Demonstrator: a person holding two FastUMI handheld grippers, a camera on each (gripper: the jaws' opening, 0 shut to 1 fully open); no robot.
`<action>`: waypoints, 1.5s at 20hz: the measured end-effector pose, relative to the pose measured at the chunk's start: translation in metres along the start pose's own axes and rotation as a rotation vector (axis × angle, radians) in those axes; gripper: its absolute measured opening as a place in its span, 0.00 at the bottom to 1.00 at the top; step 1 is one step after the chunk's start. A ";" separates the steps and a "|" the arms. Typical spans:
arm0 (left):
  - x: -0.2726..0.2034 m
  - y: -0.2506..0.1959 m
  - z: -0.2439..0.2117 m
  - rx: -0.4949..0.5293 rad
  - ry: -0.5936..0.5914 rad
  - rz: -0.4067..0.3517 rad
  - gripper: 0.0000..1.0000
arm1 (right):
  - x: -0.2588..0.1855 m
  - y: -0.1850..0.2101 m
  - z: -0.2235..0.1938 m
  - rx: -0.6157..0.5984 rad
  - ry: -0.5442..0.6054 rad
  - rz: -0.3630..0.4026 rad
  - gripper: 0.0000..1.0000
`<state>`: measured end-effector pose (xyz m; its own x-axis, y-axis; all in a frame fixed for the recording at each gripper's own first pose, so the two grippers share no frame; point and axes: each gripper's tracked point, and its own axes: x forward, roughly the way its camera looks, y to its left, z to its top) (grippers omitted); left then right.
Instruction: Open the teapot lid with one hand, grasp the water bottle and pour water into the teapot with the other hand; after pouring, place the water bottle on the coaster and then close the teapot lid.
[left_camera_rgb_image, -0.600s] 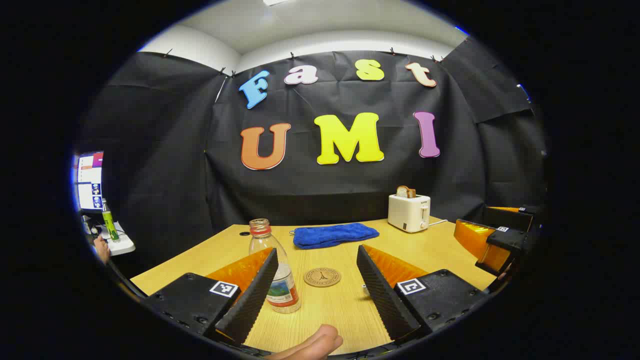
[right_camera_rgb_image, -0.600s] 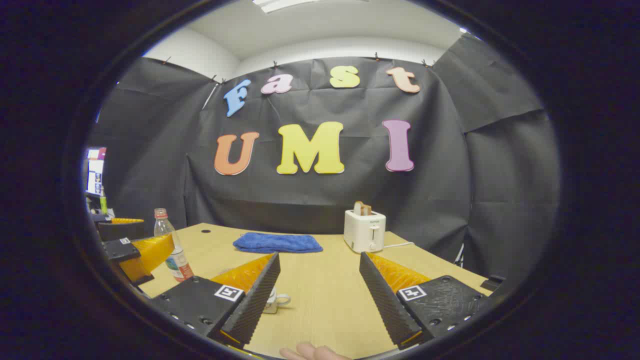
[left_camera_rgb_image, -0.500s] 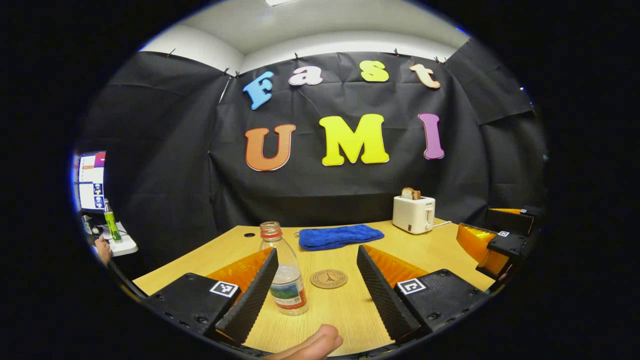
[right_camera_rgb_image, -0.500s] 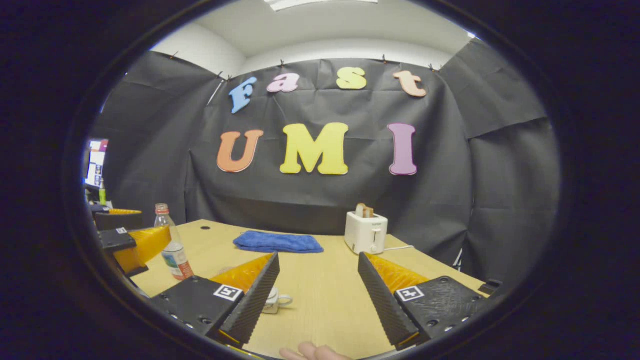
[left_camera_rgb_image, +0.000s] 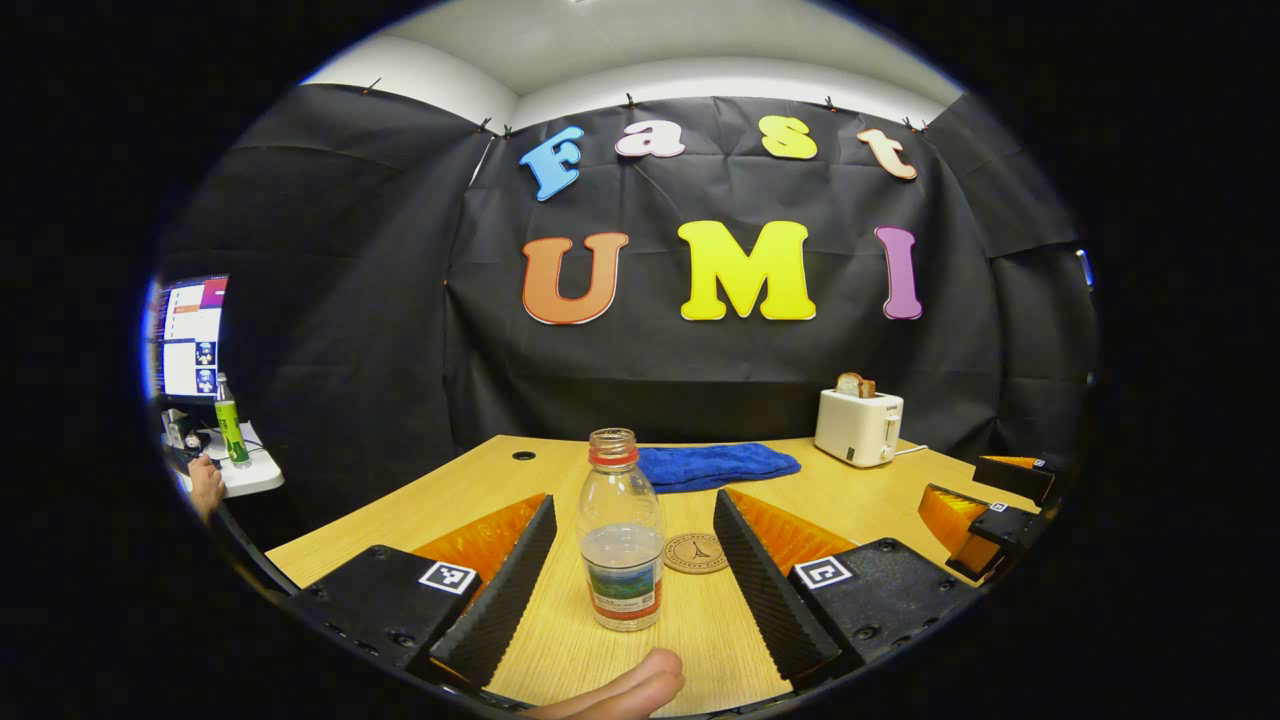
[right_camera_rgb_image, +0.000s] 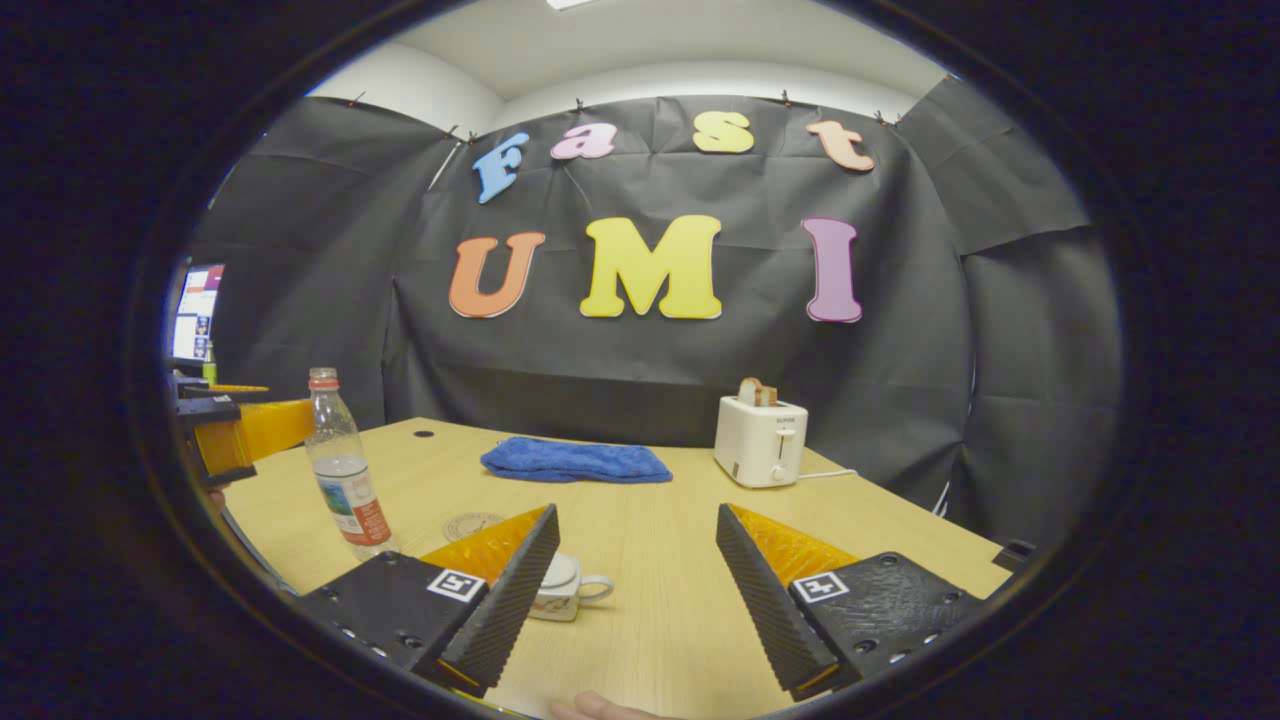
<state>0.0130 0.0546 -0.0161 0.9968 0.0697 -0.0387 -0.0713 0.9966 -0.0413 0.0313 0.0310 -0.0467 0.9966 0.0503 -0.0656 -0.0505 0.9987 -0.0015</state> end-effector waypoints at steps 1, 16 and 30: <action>0.000 0.005 0.000 0.016 -0.003 0.012 0.99 | 0.007 0.006 -0.009 0.022 0.020 0.016 0.97; 0.009 0.018 -0.010 0.065 -0.003 0.030 0.99 | 0.068 0.068 -0.060 0.044 0.177 0.117 0.42; 0.023 0.001 -0.047 0.061 0.054 -0.080 0.99 | 0.070 0.067 -0.049 -0.025 0.128 0.148 0.00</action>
<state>0.0337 0.0549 -0.0640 0.9958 -0.0110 -0.0914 0.0124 0.9998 0.0148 0.0948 0.1009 -0.1005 0.9618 0.1938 -0.1934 -0.1989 0.9800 -0.0071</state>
